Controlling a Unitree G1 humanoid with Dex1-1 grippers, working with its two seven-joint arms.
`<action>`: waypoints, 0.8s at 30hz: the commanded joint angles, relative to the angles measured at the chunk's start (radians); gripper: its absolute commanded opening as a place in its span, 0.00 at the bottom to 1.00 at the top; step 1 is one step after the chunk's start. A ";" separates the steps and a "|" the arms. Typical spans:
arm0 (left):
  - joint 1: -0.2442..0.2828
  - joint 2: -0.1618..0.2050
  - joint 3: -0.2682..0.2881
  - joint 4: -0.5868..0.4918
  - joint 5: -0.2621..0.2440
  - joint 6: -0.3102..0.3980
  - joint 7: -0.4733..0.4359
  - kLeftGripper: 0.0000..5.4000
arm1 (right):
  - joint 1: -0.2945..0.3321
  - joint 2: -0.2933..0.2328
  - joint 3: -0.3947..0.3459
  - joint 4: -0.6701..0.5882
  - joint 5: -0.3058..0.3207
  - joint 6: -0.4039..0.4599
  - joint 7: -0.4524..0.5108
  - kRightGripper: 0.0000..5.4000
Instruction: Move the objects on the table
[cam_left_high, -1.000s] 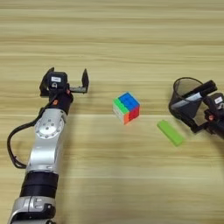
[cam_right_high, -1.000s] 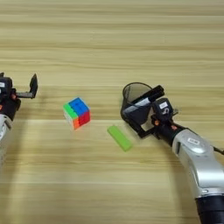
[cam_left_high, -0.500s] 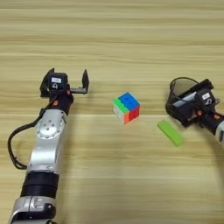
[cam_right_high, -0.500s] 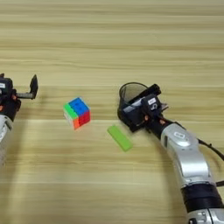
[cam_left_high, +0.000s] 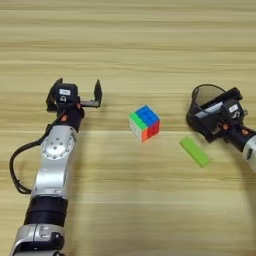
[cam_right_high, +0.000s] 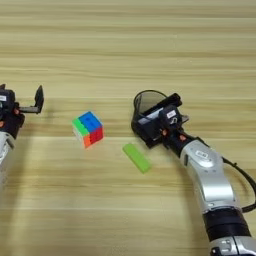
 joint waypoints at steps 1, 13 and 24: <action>-0.011 0.001 -0.007 0.008 0.009 -0.003 0.003 1.00 | 0.012 -0.010 -0.004 -0.086 0.030 -0.027 0.040 0.90; -0.013 0.003 -0.009 0.014 0.009 -0.007 0.003 1.00 | 0.125 -0.122 0.041 -0.513 0.216 0.037 0.289 0.89; -0.012 -0.001 -0.015 0.010 0.008 -0.007 0.010 1.00 | 0.269 -0.240 0.219 -0.642 0.250 0.078 0.510 0.89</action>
